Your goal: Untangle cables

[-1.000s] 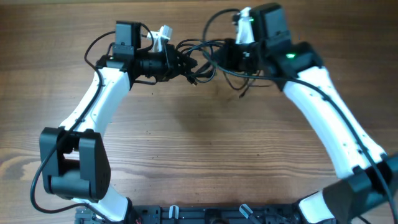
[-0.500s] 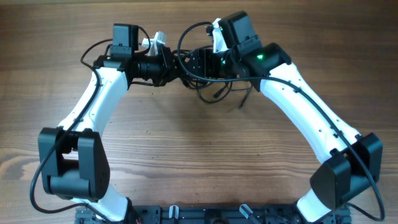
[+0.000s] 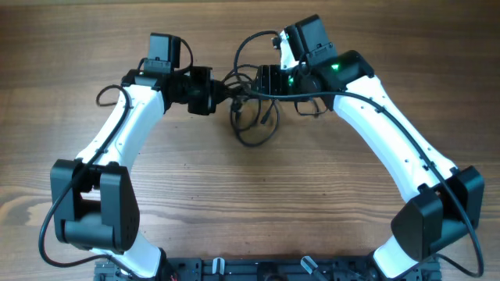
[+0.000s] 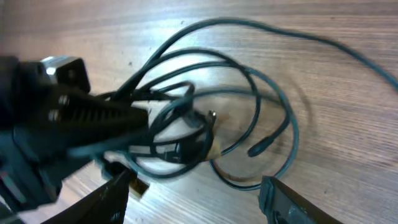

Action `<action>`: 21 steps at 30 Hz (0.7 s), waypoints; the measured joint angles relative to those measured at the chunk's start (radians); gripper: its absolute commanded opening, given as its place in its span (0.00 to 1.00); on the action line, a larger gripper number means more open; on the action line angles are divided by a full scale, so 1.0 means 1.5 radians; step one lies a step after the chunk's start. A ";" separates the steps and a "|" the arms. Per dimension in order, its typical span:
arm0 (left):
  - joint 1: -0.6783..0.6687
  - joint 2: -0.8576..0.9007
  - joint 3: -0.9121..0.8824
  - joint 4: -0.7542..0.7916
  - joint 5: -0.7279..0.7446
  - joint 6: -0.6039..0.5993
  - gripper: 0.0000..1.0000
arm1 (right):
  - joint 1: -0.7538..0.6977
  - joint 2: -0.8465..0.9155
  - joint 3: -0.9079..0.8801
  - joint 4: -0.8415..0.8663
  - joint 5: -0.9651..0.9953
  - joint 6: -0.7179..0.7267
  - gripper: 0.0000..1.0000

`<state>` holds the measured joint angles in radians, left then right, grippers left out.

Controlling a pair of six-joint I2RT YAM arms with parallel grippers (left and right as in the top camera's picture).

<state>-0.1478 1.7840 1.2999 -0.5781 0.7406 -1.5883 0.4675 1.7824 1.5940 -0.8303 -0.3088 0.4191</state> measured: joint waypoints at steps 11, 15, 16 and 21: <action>0.021 0.000 0.000 0.158 0.100 -0.291 0.04 | 0.001 0.000 0.000 0.007 -0.073 -0.090 0.69; 0.042 0.000 -0.001 0.261 0.142 -0.291 0.04 | 0.013 0.000 0.000 0.036 -0.068 -0.093 0.67; 0.046 0.000 -0.001 0.275 0.150 -0.291 0.04 | 0.019 0.001 0.000 0.039 -0.064 -0.094 0.65; 0.053 0.000 -0.001 0.308 0.184 -0.291 0.04 | 0.042 0.007 0.000 0.057 -0.045 -0.087 0.56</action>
<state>-0.0689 1.7840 1.2987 -0.1158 1.0164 -2.0243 0.5308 1.7924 1.5936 -0.7448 -0.3767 0.2886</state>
